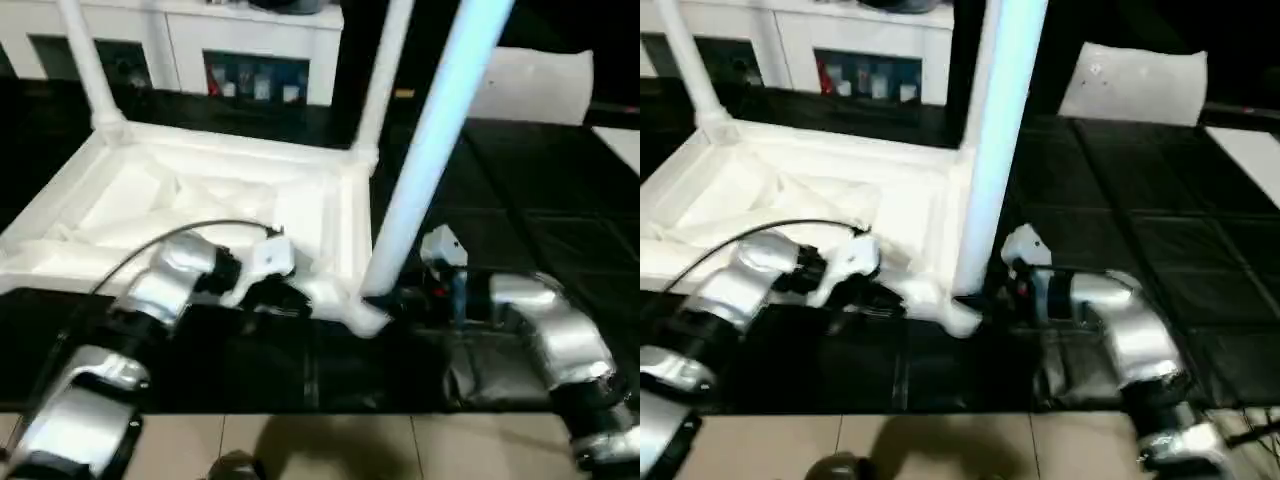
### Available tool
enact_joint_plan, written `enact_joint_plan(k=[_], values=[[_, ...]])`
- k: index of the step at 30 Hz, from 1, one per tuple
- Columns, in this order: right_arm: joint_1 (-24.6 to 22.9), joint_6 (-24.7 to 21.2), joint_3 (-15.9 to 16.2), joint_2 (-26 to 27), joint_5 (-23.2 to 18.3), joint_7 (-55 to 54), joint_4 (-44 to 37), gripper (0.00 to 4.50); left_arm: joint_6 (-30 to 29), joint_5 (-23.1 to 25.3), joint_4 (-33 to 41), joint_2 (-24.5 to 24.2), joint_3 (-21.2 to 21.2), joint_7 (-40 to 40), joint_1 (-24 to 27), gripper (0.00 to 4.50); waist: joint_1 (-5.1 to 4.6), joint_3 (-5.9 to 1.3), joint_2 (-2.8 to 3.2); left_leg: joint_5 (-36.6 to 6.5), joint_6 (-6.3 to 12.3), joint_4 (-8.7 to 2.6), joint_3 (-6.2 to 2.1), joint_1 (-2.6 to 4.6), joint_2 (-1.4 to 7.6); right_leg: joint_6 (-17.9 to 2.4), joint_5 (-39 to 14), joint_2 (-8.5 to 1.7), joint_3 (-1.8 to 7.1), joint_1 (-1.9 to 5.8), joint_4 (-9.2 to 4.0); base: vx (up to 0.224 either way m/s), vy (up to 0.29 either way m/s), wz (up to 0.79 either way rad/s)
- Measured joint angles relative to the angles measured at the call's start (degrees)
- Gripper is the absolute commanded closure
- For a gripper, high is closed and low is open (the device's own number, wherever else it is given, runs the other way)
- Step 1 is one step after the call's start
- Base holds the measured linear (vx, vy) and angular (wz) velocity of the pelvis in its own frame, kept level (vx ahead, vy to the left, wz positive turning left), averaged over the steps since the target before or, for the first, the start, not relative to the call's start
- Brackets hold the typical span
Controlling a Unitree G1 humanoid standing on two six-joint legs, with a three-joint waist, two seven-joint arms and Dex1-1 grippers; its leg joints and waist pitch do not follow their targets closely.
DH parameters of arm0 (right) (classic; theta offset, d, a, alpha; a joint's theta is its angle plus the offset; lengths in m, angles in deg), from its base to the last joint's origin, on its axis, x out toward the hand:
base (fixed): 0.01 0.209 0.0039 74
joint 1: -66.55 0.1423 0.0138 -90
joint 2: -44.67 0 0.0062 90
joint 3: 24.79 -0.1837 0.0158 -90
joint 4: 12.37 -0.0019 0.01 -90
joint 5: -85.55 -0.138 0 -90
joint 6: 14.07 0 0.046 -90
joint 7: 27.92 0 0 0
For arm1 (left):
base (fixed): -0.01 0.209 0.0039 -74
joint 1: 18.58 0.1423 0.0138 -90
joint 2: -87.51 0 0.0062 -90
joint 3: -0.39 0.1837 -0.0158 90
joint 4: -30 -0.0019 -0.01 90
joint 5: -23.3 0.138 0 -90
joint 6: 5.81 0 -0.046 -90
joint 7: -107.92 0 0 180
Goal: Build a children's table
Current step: Rotate leg to tighten
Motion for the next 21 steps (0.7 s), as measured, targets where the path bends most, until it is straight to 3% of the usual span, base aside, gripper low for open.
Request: enact_joint_plan(k=[5, 9, 12, 14, 15, 16, 17, 18, 21], values=[[0.6, -2.9, -3.2, 5.8, 2.8, -14.2, 0.4, 2.57, -6.4, 1.1, -0.6, 5.0, -0.7, -8.6, -1.1, 4.50, -1.48, -0.07, 0.21, 0.0, 0.00, -0.33, -0.04, 0.16, -0.11, 0.1, 0.0, -0.13, -0.16, -0.03, -1.16, 0.000, 0.000, 0.00], [4.9, -3.6, -7.0, 13.4, 5.9, -30.1, 5.1, 2.58, -10.5, 1.7, -4.2, 10.4, -2.6, -18.7, -3.4, 4.50, -2.41, 0.04, 0.44, 0.0, 0.01, -0.38, -0.09, 0.30, -0.84, 0.2, -0.1, -0.81, -0.16, -0.19, -1.37, -0.007, 0.014, -0.03], [7.9, -3.2, -9.6, 17.4, 7.4, -38.8, 8.5, 2.58, -12.3, 2.3, -4.8, 13.2, -3.3, -24.2, -4.1, 4.50, -3.10, 0.12, 0.65, 0.0, 0.01, -0.75, -0.11, 0.20, -1.02, 0.2, -0.1, -0.82, -0.08, -0.10, -2.39, -0.012, 0.035, -0.05], [9.6, -1.9, -10.5, 19.2, 7.5, -42.8, 10.5, 2.58, -12.8, 2.7, -4.8, 13.9, -3.7, -25.7, -4.6, 4.50, -3.26, 0.16, 0.71, 0.0, 0.01, -0.79, -0.11, -0.16, -1.03, 0.2, -0.1, -0.82, -0.10, -0.27, -2.81, 0.000, 0.000, 0.00], [9.8, -0.9, -10.6, 19.5, 7.5, -43.8, 10.7, 2.24, -12.9, 2.9, -4.7, 13.9, -3.8, -25.7, -4.9, 4.50, -3.24, 0.16, 0.72, 0.0, 0.01, -0.81, -0.08, -0.55, -1.05, -0.1, 0.1, -0.82, -0.07, -0.33, -2.92, 0.000, 0.000, 0.00], [9.8, -0.5, -10.6, 19.6, 7.5, -44.1, 10.7, 2.24, -12.9, 2.9, -4.6, 13.9, -3.7, -25.7, -5.1, 4.50, -3.19, 0.16, 0.72, 0.0, 0.03, -0.77, 0.03, -0.71, -1.08, -0.4, 0.5, -0.82, 0.03, -0.50, -2.92, 0.000, 0.000, 0.00], [9.7, 0.0, -10.6, 19.6, 7.5, -44.1, 10.8, 2.24, -12.9, 2.9, -4.4, 13.9, -3.7, -25.7, -5.1, 4.50, -3.17, 0.16, 0.72, 0.1, 0.22, -0.72, 0.19, -0.76, -1.12, -0.7, 1.3, -0.88, 0.18, -0.56, -2.92, 0.000, 0.000, 0.00], [9.6, 0.3, -10.6, 19.6, 7.5, -44.1, 10.7, 1.83, -12.9, 2.9, -4.2, 13.9, -3.7, -25.7, -5.1, 4.50, -3.11, 0.16, 0.71, 0.2, 0.71, -0.63, 0.39, -0.75, -1.20, -0.7, 2.4, -1.01, 0.31, -0.62, -2.91, 0.000, 0.000, 0.00], [9.3, 0.8, -10.6, 20.2, 7.5, -44.0, 9.9, 1.81, -12.7, 2.9, -3.9, 13.6, -3.8, -25.6, -5.0, 4.50, -2.93, 0.16, 0.71, 0.2, 0.78, -0.78, 0.47, -0.73, -1.17, -0.2, 2.7, -1.09, 0.23, -0.76, -2.91, 0.000, 0.000, 0.00]])
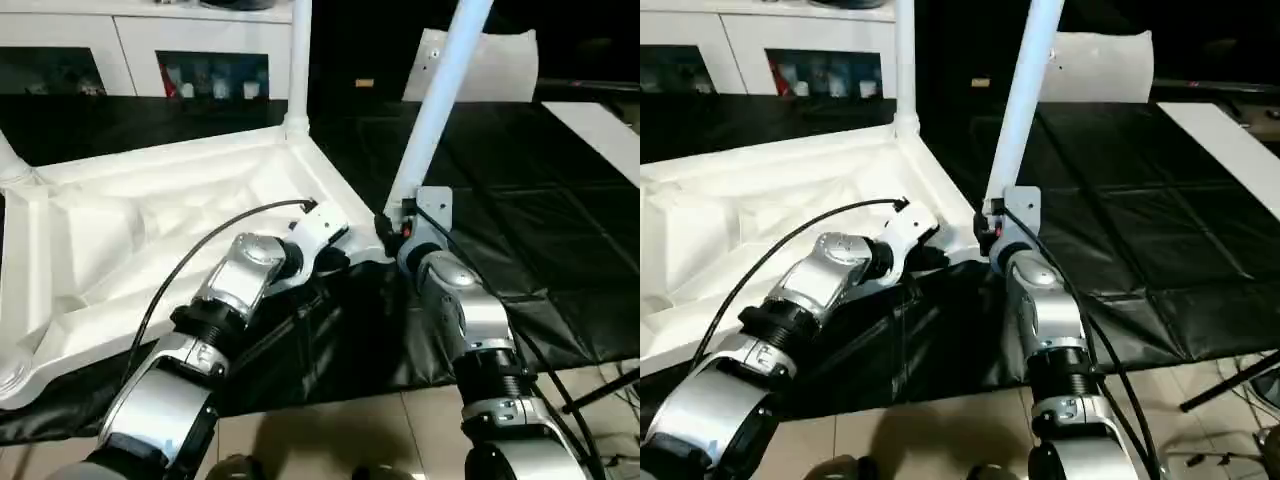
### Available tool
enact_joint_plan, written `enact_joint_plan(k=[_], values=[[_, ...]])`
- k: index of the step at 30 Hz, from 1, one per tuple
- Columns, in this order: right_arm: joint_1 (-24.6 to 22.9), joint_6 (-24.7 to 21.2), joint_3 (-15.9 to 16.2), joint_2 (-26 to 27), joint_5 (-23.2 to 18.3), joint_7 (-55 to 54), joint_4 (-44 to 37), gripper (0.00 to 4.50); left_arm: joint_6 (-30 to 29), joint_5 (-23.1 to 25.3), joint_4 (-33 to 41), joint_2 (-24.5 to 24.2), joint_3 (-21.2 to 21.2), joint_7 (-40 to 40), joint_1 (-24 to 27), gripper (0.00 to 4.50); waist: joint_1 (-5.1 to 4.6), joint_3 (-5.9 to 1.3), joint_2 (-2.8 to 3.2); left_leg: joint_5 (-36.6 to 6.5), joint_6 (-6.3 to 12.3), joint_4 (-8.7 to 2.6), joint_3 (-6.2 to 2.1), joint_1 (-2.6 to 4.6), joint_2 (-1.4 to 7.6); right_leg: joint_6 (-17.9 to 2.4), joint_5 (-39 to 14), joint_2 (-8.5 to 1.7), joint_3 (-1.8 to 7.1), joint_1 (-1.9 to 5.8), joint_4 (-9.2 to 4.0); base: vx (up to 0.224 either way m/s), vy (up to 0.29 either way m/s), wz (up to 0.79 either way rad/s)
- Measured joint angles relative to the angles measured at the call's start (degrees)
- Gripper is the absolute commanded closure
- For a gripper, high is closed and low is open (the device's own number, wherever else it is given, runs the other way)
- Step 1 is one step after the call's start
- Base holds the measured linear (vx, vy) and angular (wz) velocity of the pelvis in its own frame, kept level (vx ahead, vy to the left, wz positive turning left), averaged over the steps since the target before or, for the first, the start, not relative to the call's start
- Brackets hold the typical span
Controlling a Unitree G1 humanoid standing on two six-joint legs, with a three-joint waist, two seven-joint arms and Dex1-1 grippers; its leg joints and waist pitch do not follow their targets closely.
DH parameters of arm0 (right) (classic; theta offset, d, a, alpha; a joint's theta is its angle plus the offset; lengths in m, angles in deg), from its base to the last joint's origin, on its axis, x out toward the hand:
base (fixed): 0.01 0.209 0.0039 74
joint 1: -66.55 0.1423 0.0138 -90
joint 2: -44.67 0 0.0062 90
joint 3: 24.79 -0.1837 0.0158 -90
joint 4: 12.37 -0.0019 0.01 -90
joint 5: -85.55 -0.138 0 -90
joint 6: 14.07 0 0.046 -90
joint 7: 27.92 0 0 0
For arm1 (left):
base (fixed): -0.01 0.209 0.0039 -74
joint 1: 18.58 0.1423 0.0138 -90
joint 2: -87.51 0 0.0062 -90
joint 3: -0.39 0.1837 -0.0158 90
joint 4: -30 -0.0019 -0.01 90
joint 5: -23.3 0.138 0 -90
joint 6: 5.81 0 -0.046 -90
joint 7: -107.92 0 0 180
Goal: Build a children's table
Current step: Rotate leg to tighten
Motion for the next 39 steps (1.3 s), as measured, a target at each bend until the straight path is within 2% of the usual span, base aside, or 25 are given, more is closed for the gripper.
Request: enact_joint_plan(k=[3, 8, 10, 12, 13, 14, 16, 17, 18, 19, 23, 26, 29, 32, 35, 36, 39], values=[[-2.5, 0.6, 0.5, 0.4, 0.0, 1.6, -3.4, 1.39, 1.1, 0.0, 1.3, -1.1, 0.1, 0.8, 0.7, 4.50, -0.01, -0.01, -0.01, 0.0, -0.01, -0.32, 0.00, -0.05, 0.05, 0.7, 0.2, 0.01, -0.07, -0.22, -0.01, 0.000, 0.000, 0.00], [-9.0, 2.1, 6.1, -3.8, 0.0, 9.8, -8.9, 1.02, 3.5, -0.2, 4.3, -3.9, 0.3, 4.1, 2.3, 4.50, 0.16, -0.02, -0.02, 0.1, -0.08, -0.68, 0.01, -0.19, 0.43, 1.0, 0.4, 0.34, -0.19, -0.68, 0.20, 0.055, -0.036, -0.02], [-9.8, 2.3, 6.4, -5.1, -0.2, 11.2, -10.5, 0.90, 4.0, -0.2, 4.7, -4.7, 0.3, 4.7, 2.4, 4.50, 0.42, -0.02, -0.02, 0.2, -0.21, -0.74, 0.04, -0.40, 0.54, 1.1, 0.3, 0.39, -0.24, -1.07, 0.53, 0.000, 0.000, 0.00], [-13.1, 3.1, 7.4, -8.7, -1.2, 15.7, -14.8, 0.74, 5.4, -0.2, 5.2, -5.9, 0.7, 6.3, 2.8, 4.50, 1.07, -0.02, -0.02, 0.2, -0.21, -0.74, 0.06, -0.45, 0.67, 1.1, 0.1, 0.44, -0.31, -1.20, 0.80, 0.000, 0.000, 0.00], [-15.4, 3.7, 7.4, -12.0, -1.9, 19.1, -17.2, 0.50, 6.7, -0.6, 5.5, -7.0, 1.1, 7.9, 3.4, 4.50, 1.39, -0.02, -0.01, 0.2, -0.22, -0.74, 0.07, -0.41, 0.67, 1.1, 0.0, 0.44, -0.30, -1.20, 0.90, 0.000, 0.000, 0.00], [-16.4, 4.0, 6.7, -13.9, -2.5, 21.0, -17.9, 0.46, 7.5, -0.9, 5.5, -8.0, 1.1, 8.9, 3.6, 4.50, 1.40, -0.02, -0.01, 0.2, -0.22, -0.72, 0.08, -0.36, 0.69, 1.1, 0.0, 0.44, -0.30, -1.18, 0.96, 0.000, 0.000, 0.00], [-17.9, 4.1, 4.5, -17.3, -3.7, 24.7, -19.1, 0.30, 9.0, -1.3, 5.4, -9.6, 1.0, 10.9, 4.0, 4.50, 1.21, -0.01, -0.02, 0.2, -0.29, -0.69, 0.09, -0.33, 0.72, 1.1, 0.0, 0.46, -0.30, -1.19, 1.02, 0.000, 0.000, 0.00], [-18.2, 4.1, 3.8, -18.6, -4.4, 26.3, -19.4, 0.30, 9.7, -1.3, 5.3, -10.2, 1.0, 11.8, 4.1, 4.50, 1.11, 0.00, -0.03, 0.2, -0.29, -0.66, 0.09, -0.30, 0.74, 1.1, 0.0, 0.47, -0.30, -1.17, 1.04, 0.000, 0.000, 0.00], [-18.3, 4.1, 3.1, -19.7, -5.1, 27.7, -19.8, 0.07, 10.3, -1.3, 5.2, -10.7, 1.0, 12.6, 4.2, 4.50, 0.98, 0.00, -0.04, 0.2, -0.30, -0.63, 0.09, -0.30, 0.75, 1.1, 0.1, 0.48, -0.29, -1.16, 1.04, 0.000, 0.000, 0.00], [-18.5, 4.1, 3.2, -20.9, -5.8, 29.5, -20.4, 0.02, 10.7, -1.3, 5.2, -11.0, 1.1, 13.4, 4.2, 4.50, 1.01, -0.01, -0.03, 0.2, -0.31, -0.59, 0.09, -0.30, 0.75, 1.1, 0.1, 0.48, -0.28, -1.15, 1.04, 0.000, 0.000, 0.00], [-19.8, 3.7, 3.2, -25.2, -8.1, 35.7, -23.0, 0.02, 13.2, -1.3, 5.2, -12.4, 1.8, 17.9, 4.5, 4.50, 1.22, -0.01, -0.04, 0.2, -0.30, -0.54, 0.12, -0.27, 0.75, 1.1, 0.1, 0.47, -0.25, -1.07, 1.01, 0.000, 0.000, 0.00], [-20.1, 2.4, 3.0, -30.8, -11.1, 42.2, -23.8, 0.02, 17.2, -3.6, 5.9, -15.6, 2.9, 25.0, 6.0, 4.50, 1.36, -0.03, -0.08, 0.2, -0.29, -0.52, 0.13, -0.29, 0.76, 1.1, 0.1, 0.47, -0.27, -1.06, 0.98, 0.000, 0.000, 0.00], [-19.8, 1.6, 3.2, -31.7, -12.4, 46.6, -24.0, 0.02, 19.7, -4.9, 5.9, -17.2, 3.4, 29.8, 6.6, 4.50, 1.67, -0.04, -0.14, 0.2, -0.30, -0.49, 0.13, -0.29, 0.80, 1.1, 0.1, 0.47, -0.33, -1.07, 1.04, 0.000, 0.000, 0.00], [-19.4, 1.0, 5.0, -32.3, -13.7, 50.9, -23.9, 0.19, 20.8, -5.5, 5.9, -18.1, 4.3, 33.6, 6.7, 4.50, 2.24, -0.02, -0.16, 0.2, -0.29, -0.29, 0.14, -0.30, 0.79, 1.0, 0.1, 0.44, -0.30, -1.00, 1.07, 0.000, 0.000, 0.00], [-17.5, 0.5, 7.4, -32.6, -14.2, 54.8, -23.1, 0.41, 21.7, -5.7, 5.9, -18.4, 5.1, 36.4, 6.6, 4.50, 2.78, -0.03, -0.25, 0.2, -0.27, -0.13, 0.16, -0.30, 0.79, 0.9, 0.2, 0.42, -0.28, -0.96, 1.08, 0.000, 0.000, 0.00], [-17.0, 0.6, 8.0, -32.6, -14.4, 55.7, -22.7, 0.62, 22.2, -5.8, 5.9, -18.5, 5.4, 37.0, 6.6, 4.50, 2.97, -0.04, -0.29, 0.2, -0.27, -0.10, 0.16, -0.30, 0.80, 0.9, 0.2, 0.42, -0.28, -0.93, 1.09, 0.000, 0.000, 0.00], [-14.8, 1.1, 10.9, -32.6, -14.5, 59.3, -19.6, 0.74, 24.1, -5.8, 5.4, -19.0, 6.3, 39.8, 6.3, 4.50, 3.38, -0.04, -0.36, 0.2, -0.27, 0.04, 0.16, -0.31, 0.81, 0.8, 0.2, 0.40, -0.29, -0.87, 1.13, 0.000, 0.000, 0.00]])
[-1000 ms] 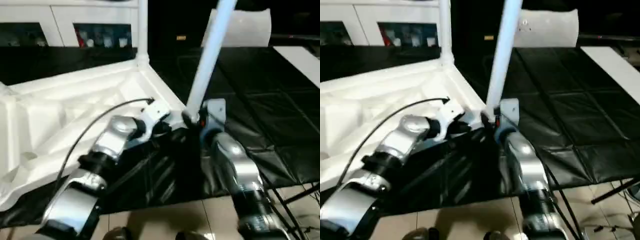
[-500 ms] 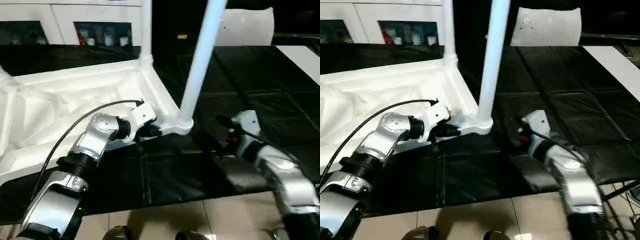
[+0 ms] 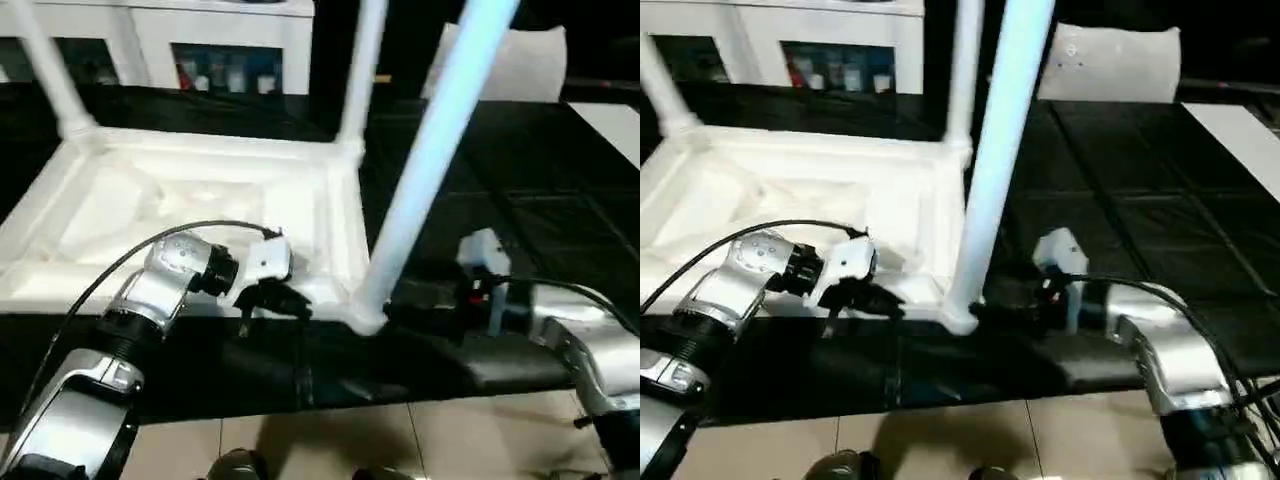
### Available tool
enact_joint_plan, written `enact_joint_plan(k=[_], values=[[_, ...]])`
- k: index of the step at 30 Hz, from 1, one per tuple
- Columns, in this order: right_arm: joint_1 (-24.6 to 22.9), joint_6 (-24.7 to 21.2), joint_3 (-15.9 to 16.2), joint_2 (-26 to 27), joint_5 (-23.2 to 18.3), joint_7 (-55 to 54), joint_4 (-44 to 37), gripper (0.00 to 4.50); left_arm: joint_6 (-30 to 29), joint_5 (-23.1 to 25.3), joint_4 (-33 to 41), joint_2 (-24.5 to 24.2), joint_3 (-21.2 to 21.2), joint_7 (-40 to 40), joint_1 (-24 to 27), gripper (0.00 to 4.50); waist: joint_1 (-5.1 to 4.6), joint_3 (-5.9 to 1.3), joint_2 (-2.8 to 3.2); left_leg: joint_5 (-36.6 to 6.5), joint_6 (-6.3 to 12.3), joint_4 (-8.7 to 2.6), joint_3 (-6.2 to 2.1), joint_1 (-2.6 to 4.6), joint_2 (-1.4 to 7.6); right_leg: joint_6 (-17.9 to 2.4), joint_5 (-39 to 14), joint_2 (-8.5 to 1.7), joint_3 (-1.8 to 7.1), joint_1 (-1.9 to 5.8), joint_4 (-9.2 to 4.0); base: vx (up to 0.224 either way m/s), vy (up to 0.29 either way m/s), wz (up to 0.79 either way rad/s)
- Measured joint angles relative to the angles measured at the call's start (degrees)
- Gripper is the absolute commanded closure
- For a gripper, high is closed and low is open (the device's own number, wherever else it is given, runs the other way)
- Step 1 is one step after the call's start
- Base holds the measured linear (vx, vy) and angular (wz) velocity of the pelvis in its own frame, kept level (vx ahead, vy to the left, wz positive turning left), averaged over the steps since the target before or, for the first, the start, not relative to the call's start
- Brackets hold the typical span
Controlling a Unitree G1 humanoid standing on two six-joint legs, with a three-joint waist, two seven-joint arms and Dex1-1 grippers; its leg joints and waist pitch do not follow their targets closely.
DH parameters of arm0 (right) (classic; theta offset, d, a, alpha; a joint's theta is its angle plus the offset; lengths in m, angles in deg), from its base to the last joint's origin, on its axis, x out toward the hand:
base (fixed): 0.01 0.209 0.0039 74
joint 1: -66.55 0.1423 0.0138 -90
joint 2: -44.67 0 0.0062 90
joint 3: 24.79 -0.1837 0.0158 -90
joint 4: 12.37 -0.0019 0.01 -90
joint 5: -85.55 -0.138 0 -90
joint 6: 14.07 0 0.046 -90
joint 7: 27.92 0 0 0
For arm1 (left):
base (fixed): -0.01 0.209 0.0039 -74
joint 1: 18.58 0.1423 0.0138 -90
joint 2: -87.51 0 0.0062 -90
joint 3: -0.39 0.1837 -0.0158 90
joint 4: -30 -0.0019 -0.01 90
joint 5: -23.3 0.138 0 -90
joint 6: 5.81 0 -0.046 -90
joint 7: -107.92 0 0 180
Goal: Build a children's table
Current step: Rotate leg to tighten
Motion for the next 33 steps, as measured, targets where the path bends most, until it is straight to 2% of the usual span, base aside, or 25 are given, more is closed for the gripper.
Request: enact_joint_plan(k=[2, 7, 9, 12, 14, 17, 23, 28, 30, 33], values=[[1.4, 0.8, 1.4, 0.1, 0.4, 1.6, 2.1, 0.99, 0.7, 0.0, -0.3, -0.2, 0.4, 1.2, -0.4, 4.50, 0.08, 0.00, -0.01, 0.0, 0.01, 0.08, 0.00, -0.02, 0.00, 0.0, 0.0, -0.02, 0.01, 0.00, 0.05, 0.000, 0.000, 0.00], [4.2, 2.5, 3.5, 1.2, 1.3, 4.0, 5.9, 1.27, 1.7, 0.0, -0.8, -0.1, 1.0, 2.8, -0.8, 4.50, 0.38, 0.01, -0.02, 0.0, 0.01, 0.18, 0.01, -0.05, 0.00, 0.0, 0.0, -0.04, 0.01, -0.04, 0.19, 0.000, 0.000, 0.00], [4.8, 3.2, 4.0, 1.8, 1.9, 4.8, 7.2, 1.53, 1.7, 0.0, -0.8, 0.0, 1.3, 3.0, -0.9, 4.50, 0.49, 0.00, -0.04, 0.0, 0.01, 0.19, 0.00, -0.06, 0.02, 0.0, 0.0, -0.04, -0.01, -0.06, 0.22, 0.000, 0.000, 0.00], [5.8, 3.6, 5.0, 2.1, 2.3, 5.9, 8.2, 1.61, 1.8, 0.0, -0.8, 0.2, 1.5, 3.0, -1.1, 4.50, 0.63, 0.00, -0.05, 0.0, 0.01, 0.22, 0.01, -0.12, 0.03, 0.0, 0.0, -0.03, -0.01, -0.12, 0.27, 0.000, 0.000, 0.00], [6.6, 4.2, 5.6, 2.1, 2.3, 6.5, 9.2, 1.93, 2.0, 0.1, -1.3, 0.3, 1.5, 3.1, -1.4, 4.50, 0.82, 0.00, -0.05, 0.0, 0.01, 0.25, 0.01, -0.13, 0.04, 0.0, 0.0, -0.03, -0.02, -0.12, 0.29, 0.000, 0.000, 0.00], [7.0, 5.0, 6.2, 2.2, 2.5, 7.7, 9.8, 2.15, 2.8, 0.1, -1.8, 0.4, 1.6, 3.1, -1.6, 4.50, 1.01, 0.02, -0.09, 0.0, 0.01, 0.26, 0.01, -0.13, 0.05, 0.0, 0.0, -0.03, -0.02, -0.13, 0.30, 0.000, 0.000, 0.00], [8.1, 6.1, 6.5, 2.3, 3.1, 8.8, 11.3, 2.50, 3.2, 0.2, -2.3, 0.4, 1.8, 3.1, -1.9, 4.50, 1.02, 0.02, -0.14, 0.0, 0.01, 0.33, 0.01, -0.14, 0.06, 0.0, 0.0, -0.03, -0.02, -0.14, 0.39, 0.000, 0.000, 0.00], [8.1, 6.0, 6.6, 2.4, 3.1, 8.5, 11.4, 2.56, 3.5, 0.3, -3.5, 0.6, 1.7, 2.9, -2.3, 4.50, 1.02, 0.02, -0.14, 0.0, 0.00, 0.40, 0.01, -0.13, 0.07, 0.0, 0.0, -0.03, 0.00, -0.17, 0.54, 0.000, 0.000, 0.00], [7.7, 5.5, 6.1, 2.9, 3.0, 7.7, 11.2, 2.57, 2.6, 0.3, -3.6, 1.0, 1.5, 2.2, -2.4, 4.50, 1.00, 0.02, -0.14, 0.0, 0.00, 0.42, 0.01, -0.11, 0.08, 0.0, 0.0, -0.04, 0.00, -0.18, 0.61, 0.000, 0.000, 0.00], [6.2, 3.2, 3.9, 6.1, 3.6, 0.3, 10.3, 2.57, -1.3, 1.1, -4.5, 2.3, 0.4, -2.5, -3.1, 4.50, 0.81, 0.02, -0.13, 0.0, -0.05, 0.44, 0.01, 0.11, 0.10, 0.0, 0.0, -0.04, 0.04, -0.08, 0.73, 0.000, 0.000, 0.00]])
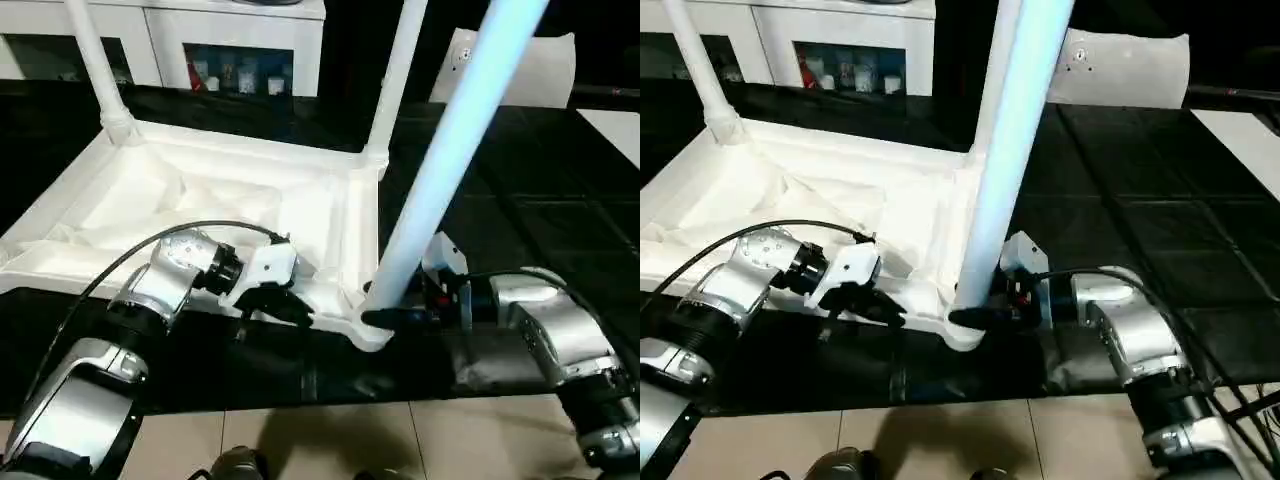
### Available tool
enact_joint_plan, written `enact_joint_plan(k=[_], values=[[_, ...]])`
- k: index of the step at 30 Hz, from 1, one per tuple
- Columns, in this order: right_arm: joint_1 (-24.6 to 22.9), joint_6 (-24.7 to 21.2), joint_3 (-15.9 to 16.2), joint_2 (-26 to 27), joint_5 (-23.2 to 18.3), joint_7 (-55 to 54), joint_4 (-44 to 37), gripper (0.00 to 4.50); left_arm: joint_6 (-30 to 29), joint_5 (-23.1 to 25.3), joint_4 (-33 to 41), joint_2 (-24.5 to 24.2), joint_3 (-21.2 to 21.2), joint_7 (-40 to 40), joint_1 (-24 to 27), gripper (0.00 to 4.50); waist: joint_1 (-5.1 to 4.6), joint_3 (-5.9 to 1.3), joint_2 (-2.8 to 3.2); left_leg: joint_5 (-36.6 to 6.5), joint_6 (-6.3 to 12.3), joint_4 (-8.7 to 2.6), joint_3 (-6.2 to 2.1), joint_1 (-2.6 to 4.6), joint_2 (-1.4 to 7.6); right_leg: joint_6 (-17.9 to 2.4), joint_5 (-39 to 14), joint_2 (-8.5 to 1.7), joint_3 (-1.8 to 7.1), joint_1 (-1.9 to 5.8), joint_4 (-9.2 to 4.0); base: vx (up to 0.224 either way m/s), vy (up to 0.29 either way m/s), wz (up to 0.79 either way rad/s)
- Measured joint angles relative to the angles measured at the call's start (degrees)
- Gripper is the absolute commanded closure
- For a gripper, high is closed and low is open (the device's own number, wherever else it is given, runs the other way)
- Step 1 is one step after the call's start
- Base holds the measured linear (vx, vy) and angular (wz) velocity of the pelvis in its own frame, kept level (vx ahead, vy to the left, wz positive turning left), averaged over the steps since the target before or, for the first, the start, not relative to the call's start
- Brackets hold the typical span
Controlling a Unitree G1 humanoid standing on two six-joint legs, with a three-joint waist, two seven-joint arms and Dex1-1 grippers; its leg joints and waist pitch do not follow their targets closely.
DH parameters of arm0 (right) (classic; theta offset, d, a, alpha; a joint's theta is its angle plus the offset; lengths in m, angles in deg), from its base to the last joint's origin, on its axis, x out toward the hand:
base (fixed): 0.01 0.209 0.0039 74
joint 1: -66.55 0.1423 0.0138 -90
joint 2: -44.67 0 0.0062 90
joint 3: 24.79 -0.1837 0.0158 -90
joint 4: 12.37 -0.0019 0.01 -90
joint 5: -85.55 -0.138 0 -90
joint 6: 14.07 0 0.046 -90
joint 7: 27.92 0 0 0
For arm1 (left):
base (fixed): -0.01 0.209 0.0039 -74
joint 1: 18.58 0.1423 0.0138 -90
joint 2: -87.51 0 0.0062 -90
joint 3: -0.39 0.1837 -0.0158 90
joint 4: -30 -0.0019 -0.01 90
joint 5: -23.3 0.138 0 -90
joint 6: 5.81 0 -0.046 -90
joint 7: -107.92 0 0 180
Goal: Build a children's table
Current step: Rotate leg to tighten
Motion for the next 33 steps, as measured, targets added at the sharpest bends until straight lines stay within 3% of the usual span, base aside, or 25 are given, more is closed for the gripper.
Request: enact_joint_plan(k=[5, 9, 13, 19, 22, 23, 28, 33], values=[[0.3, -2.4, -2.6, 5.0, 3.7, -14.8, 0.3, 2.58, -6.9, 1.5, -2.2, 3.2, -1.4, -9.3, -1.7, 4.50, -1.62, 0.03, 0.04, 0.0, -0.02, -0.01, -0.03, 0.21, -0.06, 0.3, -0.2, -0.07, 0.00, 0.06, -0.23, 0.000, 0.000, 0.00], [0.7, -5.4, -6.3, 11.1, 5.6, -27.2, 1.0, 2.60, -12.9, 1.5, -2.6, 6.9, -3.6, -16.6, -1.9, 4.50, -3.16, 0.08, 0.13, 0.0, -0.03, -0.12, -0.44, 0.27, -0.07, 0.4, -0.2, -0.05, -0.47, 0.13, -1.35, 0.000, 0.000, 0.00], [4.1, -7.3, -10.3, 18.4, 8.8, -43.6, 4.3, 2.60, -18.8, 2.0, -4.5, 12.3, -5.4, -26.6, -3.8, 4.50, -4.54, 0.24, 0.42, 0.0, -0.02, -0.19, -0.70, 0.26, -0.36, 0.4, -0.3, -0.19, -0.67, 0.26, -2.39, -0.014, 0.027, -0.05], [9.7, -5.7, -14.9, 25.2, 11.0, -60.2, 10.9, 2.60, -21.1, 3.1, -5.4, 17.5, -6.9, -36.6, -4.9, 4.50, -5.51, 0.62, 1.00, 0.0, 0.00, -0.49, -0.80, 0.23, -0.84, 0.4, -0.3, -1.02, -1.46, 0.29, -3.54, -0.009, 0.018, -0.04], [10.1, -4.4, -15.9, 26.4, 11.1, -62.6, 11.5, 2.60, -20.9, 3.5, -5.2, 18.0, -6.9, -37.3, -5.0, 4.50, -5.81, 0.66, 1.05, 0.0, 0.00, -1.16, -0.80, 0.23, -1.25, 0.4, -0.3, -1.19, -1.31, 0.25, -4.08, 0.000, 0.000, 0.00], [10.1, -4.0, -15.9, 26.4, 11.2, -62.7, 11.7, 2.04, -20.4, 3.6, -5.2, 18.0, -6.7, -37.3, -5.0, 4.50, -5.82, 0.66, 1.05, 0.0, 0.00, -1.19, -0.80, 0.22, -1.31, 0.4, -0.3, -1.22, -1.27, 0.23, -4.08, 0.000, 0.000, 0.00], [9.8, -2.3, -16.4, 27.7, 11.3, -62.7, 11.0, 1.68, -18.0, 4.2, -4.0, 17.1, -6.2, -36.3, -4.3, 4.50, -5.83, 0.64, 1.09, 0.0, 0.01, -1.23, -0.68, -0.24, -1.32, -0.1, 0.0, -1.21, -1.10, 0.07, -3.90, 0.000, 0.000, 0.00], [5.5, 0.2, -15.0, 27.5, 11.3, -60.3, 6.3, 1.32, -13.6, 4.1, -2.2, 15.4, -5.5, -32.5, -2.7, 4.50, -5.30, 0.62, 1.12, 0.0, 0.04, -1.25, -0.43, -0.31, -1.18, -0.3, 1.5, -1.20, -1.04, -0.14, -3.68, 0.000, 0.000, 0.00]])
